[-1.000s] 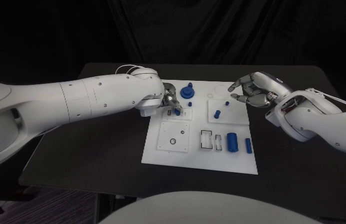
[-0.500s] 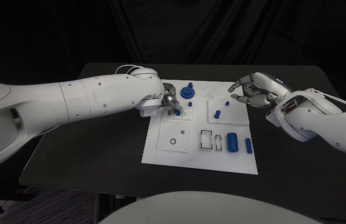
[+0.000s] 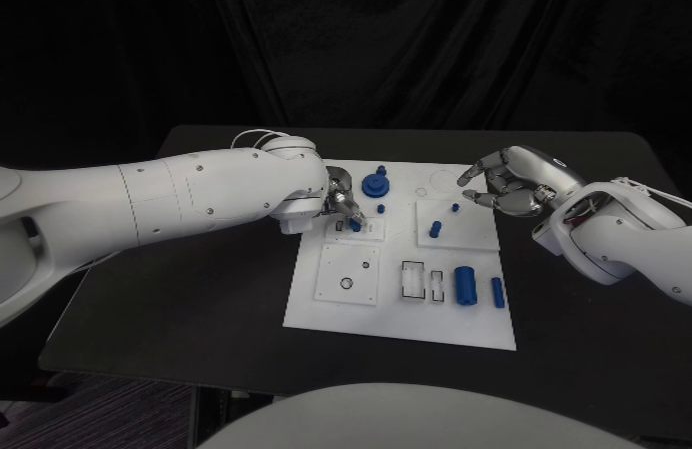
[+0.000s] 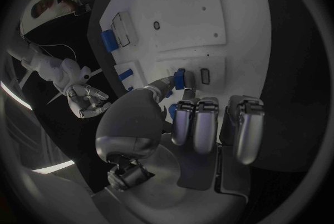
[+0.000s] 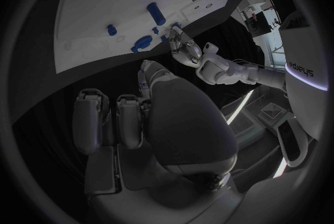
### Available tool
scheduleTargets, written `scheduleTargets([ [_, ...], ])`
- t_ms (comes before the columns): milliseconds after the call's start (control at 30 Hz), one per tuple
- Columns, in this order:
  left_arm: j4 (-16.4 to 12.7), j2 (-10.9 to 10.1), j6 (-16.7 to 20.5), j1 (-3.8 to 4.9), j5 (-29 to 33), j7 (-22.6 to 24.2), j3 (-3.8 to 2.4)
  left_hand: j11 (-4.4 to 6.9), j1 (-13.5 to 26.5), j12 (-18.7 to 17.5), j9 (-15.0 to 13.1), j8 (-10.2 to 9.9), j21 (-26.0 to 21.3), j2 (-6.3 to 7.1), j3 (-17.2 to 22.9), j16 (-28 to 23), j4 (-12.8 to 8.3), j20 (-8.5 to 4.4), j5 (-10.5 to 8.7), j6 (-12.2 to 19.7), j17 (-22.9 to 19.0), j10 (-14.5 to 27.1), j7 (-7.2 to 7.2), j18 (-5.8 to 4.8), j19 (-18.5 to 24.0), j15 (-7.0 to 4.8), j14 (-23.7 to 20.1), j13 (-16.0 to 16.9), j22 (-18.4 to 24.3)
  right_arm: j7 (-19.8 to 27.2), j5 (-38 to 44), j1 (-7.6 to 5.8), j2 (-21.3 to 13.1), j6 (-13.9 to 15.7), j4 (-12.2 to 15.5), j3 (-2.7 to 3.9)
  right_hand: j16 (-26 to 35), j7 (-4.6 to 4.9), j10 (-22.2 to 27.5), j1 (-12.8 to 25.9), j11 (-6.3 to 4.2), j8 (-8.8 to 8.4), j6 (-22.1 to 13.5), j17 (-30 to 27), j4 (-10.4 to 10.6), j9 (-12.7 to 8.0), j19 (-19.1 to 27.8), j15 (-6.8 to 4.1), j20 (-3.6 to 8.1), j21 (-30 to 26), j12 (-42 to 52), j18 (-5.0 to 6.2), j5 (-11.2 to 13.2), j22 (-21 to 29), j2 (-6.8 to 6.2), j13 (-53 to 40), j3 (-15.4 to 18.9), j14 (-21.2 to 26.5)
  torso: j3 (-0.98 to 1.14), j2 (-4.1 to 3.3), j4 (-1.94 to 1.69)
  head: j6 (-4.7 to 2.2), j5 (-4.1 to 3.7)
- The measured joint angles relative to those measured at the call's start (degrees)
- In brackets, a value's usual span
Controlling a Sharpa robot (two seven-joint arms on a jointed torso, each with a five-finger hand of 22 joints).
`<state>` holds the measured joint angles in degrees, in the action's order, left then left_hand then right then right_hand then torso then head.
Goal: Assemble the parts on the task board
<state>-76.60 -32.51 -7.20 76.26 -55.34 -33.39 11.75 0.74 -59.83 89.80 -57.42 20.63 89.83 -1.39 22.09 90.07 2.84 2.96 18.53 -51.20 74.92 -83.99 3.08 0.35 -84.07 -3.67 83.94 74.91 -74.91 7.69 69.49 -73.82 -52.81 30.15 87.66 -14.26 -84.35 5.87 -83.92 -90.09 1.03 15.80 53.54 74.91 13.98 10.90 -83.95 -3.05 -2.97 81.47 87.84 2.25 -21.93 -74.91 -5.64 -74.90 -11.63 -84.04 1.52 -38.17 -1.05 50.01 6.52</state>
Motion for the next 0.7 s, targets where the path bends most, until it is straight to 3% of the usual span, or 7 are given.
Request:
scheduleTargets([
  [700, 0.06, -0.15, -0.47, 0.00, 0.03, -0.01, -0.07, 0.00, 0.30, 0.00, -0.25, -0.37, 0.00, 0.30, 0.31, 0.00, -0.32, 0.00, -0.64, 0.00, 0.00, 0.00, -0.01, 0.00, 0.00, 0.00, 0.00, 0.00, 0.00, -0.30, 0.00, 0.00, -0.02, -0.58, -0.05, 0.00, 0.00, 0.00, 0.00, 0.00, 0.00, 0.00, 0.00, 0.00, 0.00, -0.09, 0.00, 0.00, 0.00, -0.27, 0.00, 0.00, 0.00, 0.00, 0.00, 0.00, 0.00, 0.00, 0.02, 0.00, 0.03, 0.00, 0.15],
])
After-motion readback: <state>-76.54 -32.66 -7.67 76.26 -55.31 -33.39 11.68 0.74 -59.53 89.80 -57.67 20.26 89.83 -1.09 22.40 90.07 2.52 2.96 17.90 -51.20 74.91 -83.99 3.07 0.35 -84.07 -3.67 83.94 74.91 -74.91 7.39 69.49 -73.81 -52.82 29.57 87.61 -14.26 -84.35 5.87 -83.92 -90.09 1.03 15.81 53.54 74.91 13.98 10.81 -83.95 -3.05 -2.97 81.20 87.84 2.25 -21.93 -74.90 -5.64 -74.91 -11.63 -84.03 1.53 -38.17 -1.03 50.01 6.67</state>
